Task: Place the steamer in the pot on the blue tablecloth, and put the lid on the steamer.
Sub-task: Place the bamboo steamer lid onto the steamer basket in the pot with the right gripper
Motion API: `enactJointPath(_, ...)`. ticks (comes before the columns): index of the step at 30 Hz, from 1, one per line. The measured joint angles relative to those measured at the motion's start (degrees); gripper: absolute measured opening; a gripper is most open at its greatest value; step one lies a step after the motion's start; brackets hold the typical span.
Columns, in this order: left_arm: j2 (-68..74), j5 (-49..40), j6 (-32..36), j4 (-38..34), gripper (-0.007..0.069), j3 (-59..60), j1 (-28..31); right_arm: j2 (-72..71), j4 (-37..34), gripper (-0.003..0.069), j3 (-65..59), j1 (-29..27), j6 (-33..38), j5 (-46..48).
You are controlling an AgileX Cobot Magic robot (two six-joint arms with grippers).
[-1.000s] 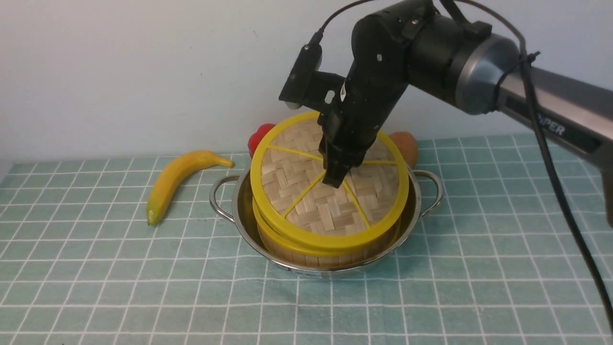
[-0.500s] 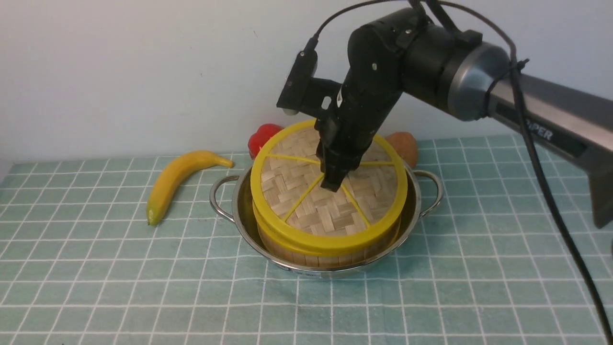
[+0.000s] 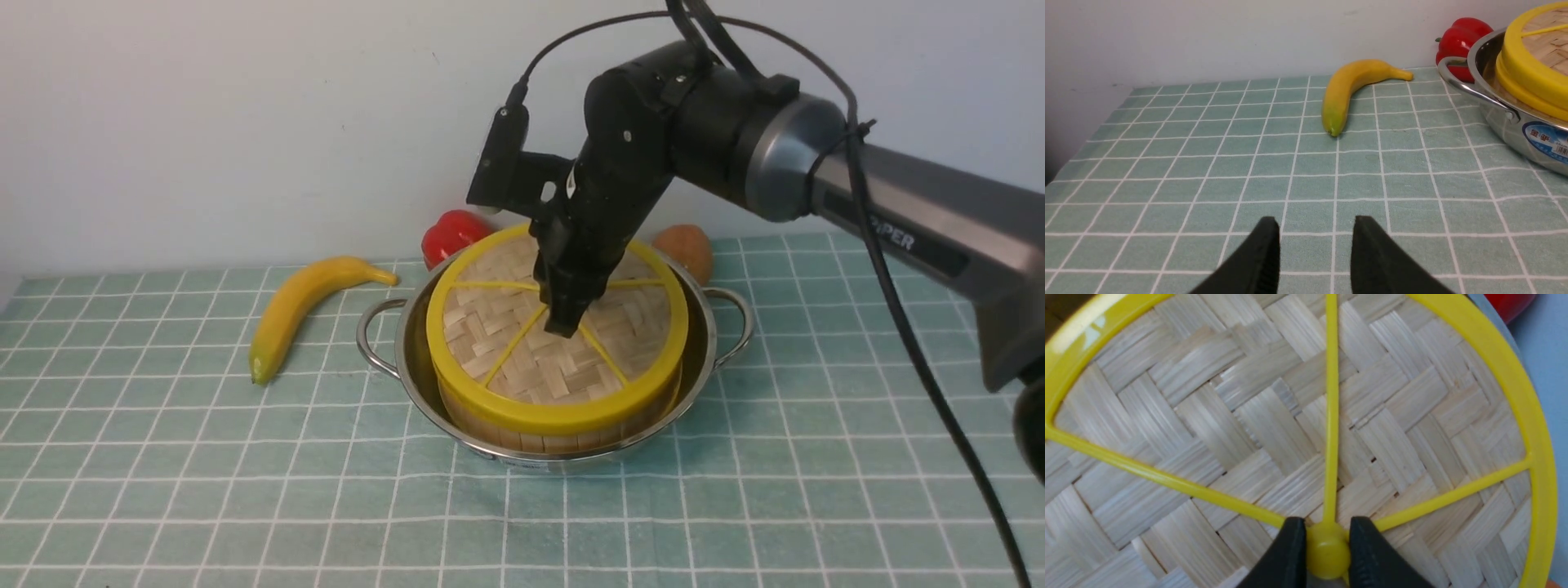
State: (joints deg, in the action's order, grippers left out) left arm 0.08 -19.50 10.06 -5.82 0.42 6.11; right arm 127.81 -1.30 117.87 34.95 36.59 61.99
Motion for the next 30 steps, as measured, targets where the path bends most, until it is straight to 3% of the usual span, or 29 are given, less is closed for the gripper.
enactJointPath(30, 0.0, 0.0, 0.0, 0.0, 0.0243, 0.0, 0.0, 0.2, 0.0, 0.0146, 3.59, 0.0, 2.86, 2.56)
